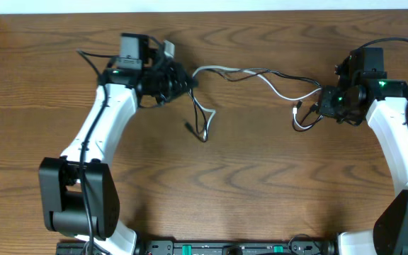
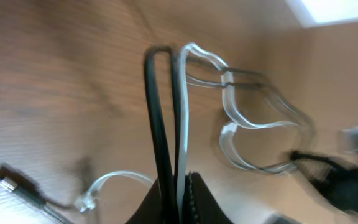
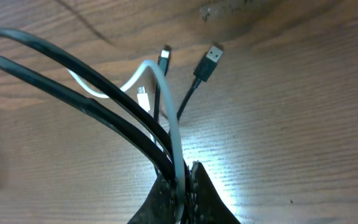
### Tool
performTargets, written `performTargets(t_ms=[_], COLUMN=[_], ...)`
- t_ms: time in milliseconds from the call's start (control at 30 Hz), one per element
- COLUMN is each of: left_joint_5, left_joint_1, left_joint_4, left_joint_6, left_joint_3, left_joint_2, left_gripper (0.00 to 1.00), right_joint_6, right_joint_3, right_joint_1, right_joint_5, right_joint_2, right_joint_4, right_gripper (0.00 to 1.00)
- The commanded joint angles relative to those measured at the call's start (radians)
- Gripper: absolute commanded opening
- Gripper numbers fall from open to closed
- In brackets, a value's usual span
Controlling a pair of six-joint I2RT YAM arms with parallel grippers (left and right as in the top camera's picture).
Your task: Untangle cables
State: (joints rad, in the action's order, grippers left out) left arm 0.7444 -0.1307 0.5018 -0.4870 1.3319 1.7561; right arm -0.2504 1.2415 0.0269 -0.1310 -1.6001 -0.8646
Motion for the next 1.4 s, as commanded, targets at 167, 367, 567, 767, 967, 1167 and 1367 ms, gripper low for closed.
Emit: performTargets(t_ms=[167, 367, 567, 767, 967, 1167, 1367], left_joint_5=[-0.448, -0.469, -0.469, -0.468, -0.47, -0.47, -0.604], left_joint_1=[-0.07, -0.072, -0.077, -0.078, -0.077, -0.077, -0.072], left_joint_4=[0.282, 0.336, 0.342, 0.322, 0.293, 0.329, 0.422], left_joint_6=[0.238, 0.338, 0.338, 0.337, 0.336, 0.26, 0.107], left_joint_3=[0.008, 0.009, 0.032, 0.054, 0.054, 0.053, 0.053], left_joint_2=[-0.013, -0.025, -0.123, -0.32, -0.494, -0.53, -0.48], left_gripper=[0.15, 0.53, 0.59, 0.74, 0.79, 0.79, 0.77], right_joint_6=[0.013, 0.025, 0.126, 0.136, 0.084, -0.041, 0.039], right_joint_3=[0.005, 0.005, 0.022, 0.123, 0.195, 0.174, 0.17], right_joint_1=[0.005, 0.004, 0.004, 0.004, -0.035, -0.163, -0.314], right_joint_5=[-0.003, -0.037, -0.278, -0.294, -0.381, -0.314, -0.301], right_joint_2=[0.001, 0.001, 0.002, 0.006, 0.006, 0.0, -0.036], right_joint_4=[-0.011, 0.017, 0.075, 0.027, 0.022, 0.074, 0.113], right_gripper=[0.18, 0.48, 0.64, 0.76, 0.7, 0.6, 0.57])
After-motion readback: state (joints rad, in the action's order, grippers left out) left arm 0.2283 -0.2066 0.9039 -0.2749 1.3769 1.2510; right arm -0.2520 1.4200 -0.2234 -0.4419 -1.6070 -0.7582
